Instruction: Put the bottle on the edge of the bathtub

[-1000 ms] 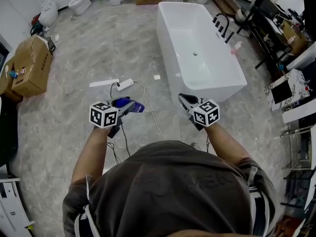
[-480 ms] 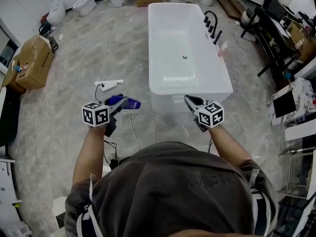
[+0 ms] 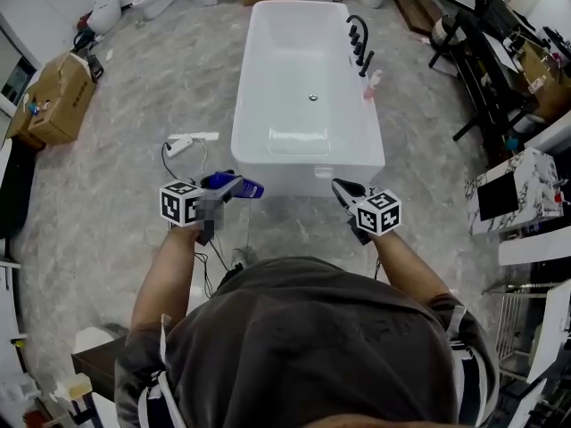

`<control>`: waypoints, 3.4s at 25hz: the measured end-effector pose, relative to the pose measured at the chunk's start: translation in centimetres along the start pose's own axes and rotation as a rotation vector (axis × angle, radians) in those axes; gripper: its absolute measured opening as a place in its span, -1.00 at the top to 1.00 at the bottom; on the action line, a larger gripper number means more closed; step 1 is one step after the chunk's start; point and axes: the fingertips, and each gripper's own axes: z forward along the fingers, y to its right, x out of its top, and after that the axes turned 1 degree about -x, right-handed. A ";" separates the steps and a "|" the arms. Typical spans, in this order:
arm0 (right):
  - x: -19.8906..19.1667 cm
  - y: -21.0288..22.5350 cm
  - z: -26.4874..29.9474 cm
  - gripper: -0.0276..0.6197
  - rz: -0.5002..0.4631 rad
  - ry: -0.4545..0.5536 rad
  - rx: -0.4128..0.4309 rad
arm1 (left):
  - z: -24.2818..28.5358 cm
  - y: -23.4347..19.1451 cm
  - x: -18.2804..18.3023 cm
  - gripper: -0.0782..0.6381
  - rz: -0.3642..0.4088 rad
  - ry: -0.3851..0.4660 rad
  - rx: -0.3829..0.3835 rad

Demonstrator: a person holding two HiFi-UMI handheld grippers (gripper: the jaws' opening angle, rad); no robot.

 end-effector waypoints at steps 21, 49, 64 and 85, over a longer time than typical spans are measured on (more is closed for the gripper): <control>1.0 1.9 8.4 0.93 -0.043 -0.081 -0.158 | 8.2 -7.2 -4.4 0.42 0.157 -0.192 -0.220; -38.3 24.8 20.4 0.93 0.036 -0.281 -0.074 | 44.8 -17.7 -41.3 0.42 0.417 -0.625 -0.135; -58.7 28.8 31.2 0.93 0.009 -0.398 0.009 | 56.0 -27.4 -60.4 0.41 0.620 -0.764 -0.194; -61.7 32.1 33.7 0.93 0.022 -0.421 -0.020 | 61.0 -33.0 -66.0 0.41 0.773 -0.892 -0.191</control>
